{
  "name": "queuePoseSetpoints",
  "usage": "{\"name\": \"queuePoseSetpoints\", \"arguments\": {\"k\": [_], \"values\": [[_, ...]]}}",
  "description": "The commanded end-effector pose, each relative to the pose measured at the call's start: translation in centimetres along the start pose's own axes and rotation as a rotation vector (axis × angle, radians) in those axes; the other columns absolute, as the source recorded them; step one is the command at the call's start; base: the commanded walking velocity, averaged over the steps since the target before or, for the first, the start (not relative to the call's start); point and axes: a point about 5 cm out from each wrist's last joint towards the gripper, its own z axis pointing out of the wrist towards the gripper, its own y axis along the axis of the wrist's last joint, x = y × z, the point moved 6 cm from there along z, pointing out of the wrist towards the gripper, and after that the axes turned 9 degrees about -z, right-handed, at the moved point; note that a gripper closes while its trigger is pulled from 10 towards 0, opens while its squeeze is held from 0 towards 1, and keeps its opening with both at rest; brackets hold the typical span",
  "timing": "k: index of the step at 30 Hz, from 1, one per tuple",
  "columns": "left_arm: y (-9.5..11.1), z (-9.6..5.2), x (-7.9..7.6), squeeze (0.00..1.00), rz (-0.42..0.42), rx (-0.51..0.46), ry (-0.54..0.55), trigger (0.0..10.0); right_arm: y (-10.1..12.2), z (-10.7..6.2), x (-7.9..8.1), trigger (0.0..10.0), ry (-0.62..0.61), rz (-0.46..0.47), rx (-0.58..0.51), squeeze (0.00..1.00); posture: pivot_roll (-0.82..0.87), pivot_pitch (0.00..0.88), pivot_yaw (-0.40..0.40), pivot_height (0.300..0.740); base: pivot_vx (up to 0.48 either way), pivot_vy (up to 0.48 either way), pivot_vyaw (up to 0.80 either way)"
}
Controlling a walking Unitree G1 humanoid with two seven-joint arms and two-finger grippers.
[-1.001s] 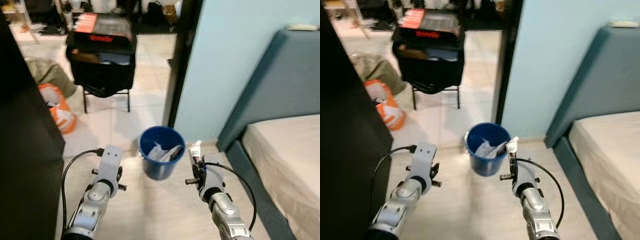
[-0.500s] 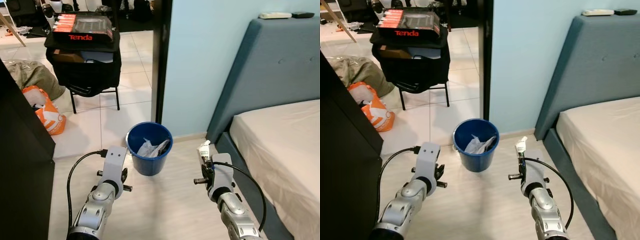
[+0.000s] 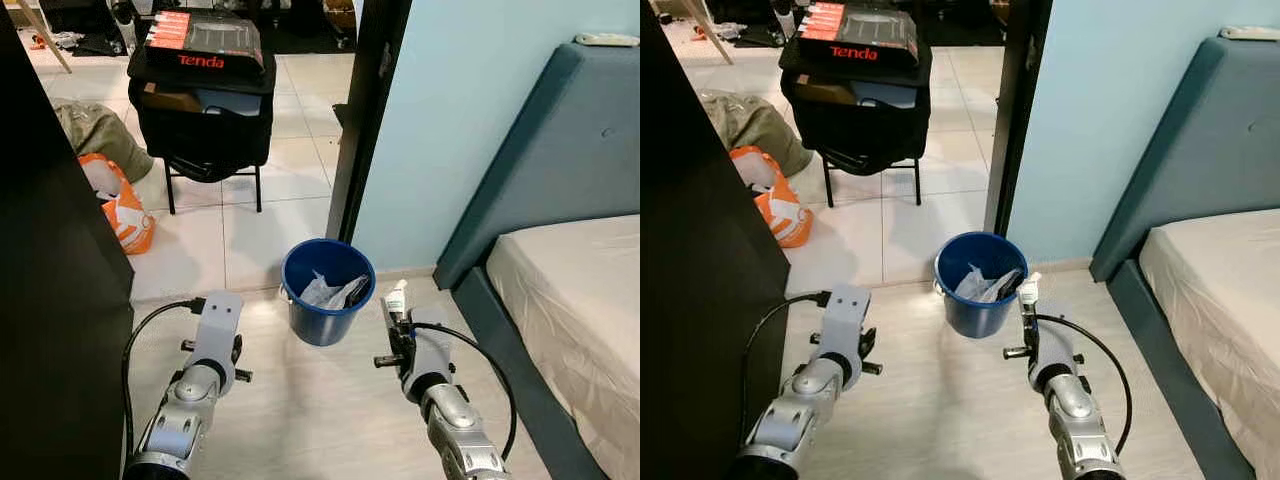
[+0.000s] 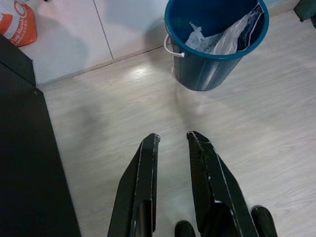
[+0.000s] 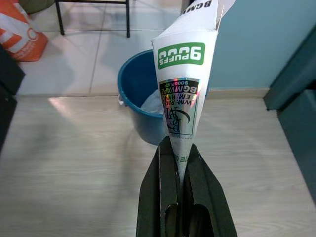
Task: Clean up the room
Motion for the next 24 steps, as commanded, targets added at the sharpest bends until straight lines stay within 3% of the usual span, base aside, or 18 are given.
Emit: {"name": "queuePoseSetpoints", "arguments": {"k": [1,7,11,16,24], "values": [[-1.10,-0.13,-0.37,0.00,0.002,0.023,-0.008,10.0,-0.92,-0.21,-0.70,10.0,-0.021,-0.027,0.034,0.00,0.03,0.139,-0.053,0.740,0.000,0.000,0.00],[-0.95,-0.06,-0.20,0.00,-0.007,0.011,0.005,10.0,-0.81,-0.16,-1.04,10.0,-0.028,-0.040,0.029,0.00,0.03,0.137,-0.057,0.740,0.000,0.000,0.00],[-0.63,-0.10,-0.17,0.00,-0.073,-0.007,0.003,10.0,-0.71,-0.17,-0.98,10.0,-0.019,-0.044,0.025,0.00,0.03,0.138,-0.058,0.740,0.000,0.000,0.00],[-0.45,-0.13,-0.37,0.00,-0.095,-0.019,0.000,10.0,-0.67,-0.18,-1.02,10.0,-0.018,-0.046,0.023,0.00,0.02,0.134,-0.063,0.740,0.000,0.000,0.00],[-0.33,-0.10,-0.37,0.00,-0.114,-0.029,0.010,10.0,-0.56,-0.12,-0.84,10.0,-0.006,-0.051,0.020,0.00,0.02,0.129,-0.077,0.740,0.248,0.000,0.00]]}}
